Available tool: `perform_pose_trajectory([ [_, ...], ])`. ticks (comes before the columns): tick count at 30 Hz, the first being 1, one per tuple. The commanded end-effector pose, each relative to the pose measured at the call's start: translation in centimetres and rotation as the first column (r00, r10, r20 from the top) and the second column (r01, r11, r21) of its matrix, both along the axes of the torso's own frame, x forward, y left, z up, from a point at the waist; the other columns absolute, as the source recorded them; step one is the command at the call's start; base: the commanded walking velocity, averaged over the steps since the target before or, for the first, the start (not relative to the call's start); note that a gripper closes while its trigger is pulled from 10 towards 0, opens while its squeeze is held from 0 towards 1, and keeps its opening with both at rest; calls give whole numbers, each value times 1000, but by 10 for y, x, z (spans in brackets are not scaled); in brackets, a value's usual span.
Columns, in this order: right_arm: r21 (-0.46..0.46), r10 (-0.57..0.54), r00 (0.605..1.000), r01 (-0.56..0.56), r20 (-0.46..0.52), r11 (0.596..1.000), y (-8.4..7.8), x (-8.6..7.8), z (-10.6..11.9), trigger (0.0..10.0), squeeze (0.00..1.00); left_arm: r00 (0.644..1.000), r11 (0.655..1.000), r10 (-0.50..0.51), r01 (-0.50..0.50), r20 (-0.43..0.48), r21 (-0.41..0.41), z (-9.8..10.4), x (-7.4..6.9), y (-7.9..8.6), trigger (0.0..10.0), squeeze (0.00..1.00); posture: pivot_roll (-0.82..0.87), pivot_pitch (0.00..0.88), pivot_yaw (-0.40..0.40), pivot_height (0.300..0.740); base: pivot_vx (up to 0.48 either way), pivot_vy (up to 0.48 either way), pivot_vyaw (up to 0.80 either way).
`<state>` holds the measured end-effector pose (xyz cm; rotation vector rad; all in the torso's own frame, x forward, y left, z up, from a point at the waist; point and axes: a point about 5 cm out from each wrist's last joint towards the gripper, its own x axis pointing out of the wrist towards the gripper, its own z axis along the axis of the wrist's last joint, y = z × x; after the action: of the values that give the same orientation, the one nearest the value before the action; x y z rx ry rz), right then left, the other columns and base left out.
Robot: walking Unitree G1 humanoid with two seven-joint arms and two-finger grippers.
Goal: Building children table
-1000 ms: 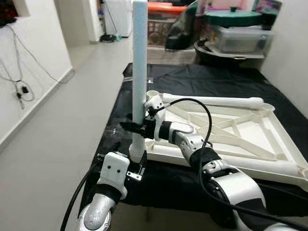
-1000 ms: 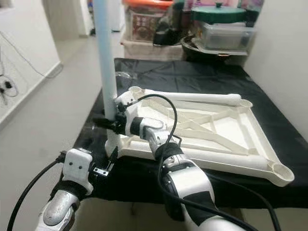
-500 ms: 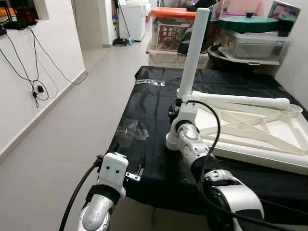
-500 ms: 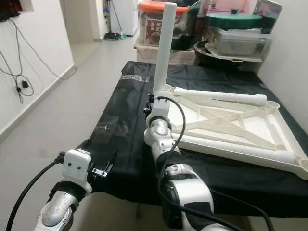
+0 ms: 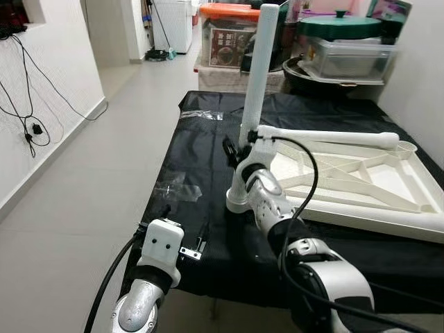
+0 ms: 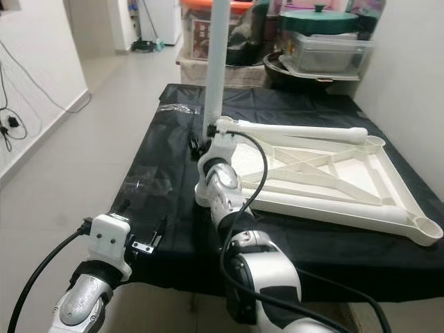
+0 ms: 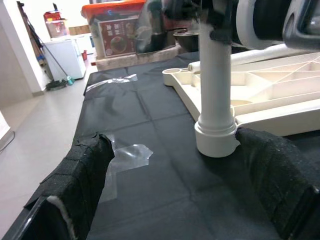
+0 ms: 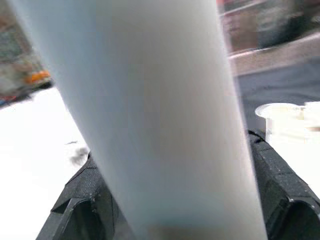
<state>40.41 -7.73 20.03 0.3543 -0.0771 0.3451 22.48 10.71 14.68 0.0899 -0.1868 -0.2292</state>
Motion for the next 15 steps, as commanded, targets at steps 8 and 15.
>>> perform_pose_trajectory([
  [8,-148,755,655,-750,-35,644,18,-25,-9,10000,0,1000,1000,-13,13,-9,3,-2,1,-1,10000,0,29,0,-58,740,0,0,0],
  [15,-167,915,395,-911,-81,378,45,-42,-12,10000,0,1000,1000,-15,15,-9,3,-1,1,-2,10000,0,48,0,-63,740,0,0,0],
])
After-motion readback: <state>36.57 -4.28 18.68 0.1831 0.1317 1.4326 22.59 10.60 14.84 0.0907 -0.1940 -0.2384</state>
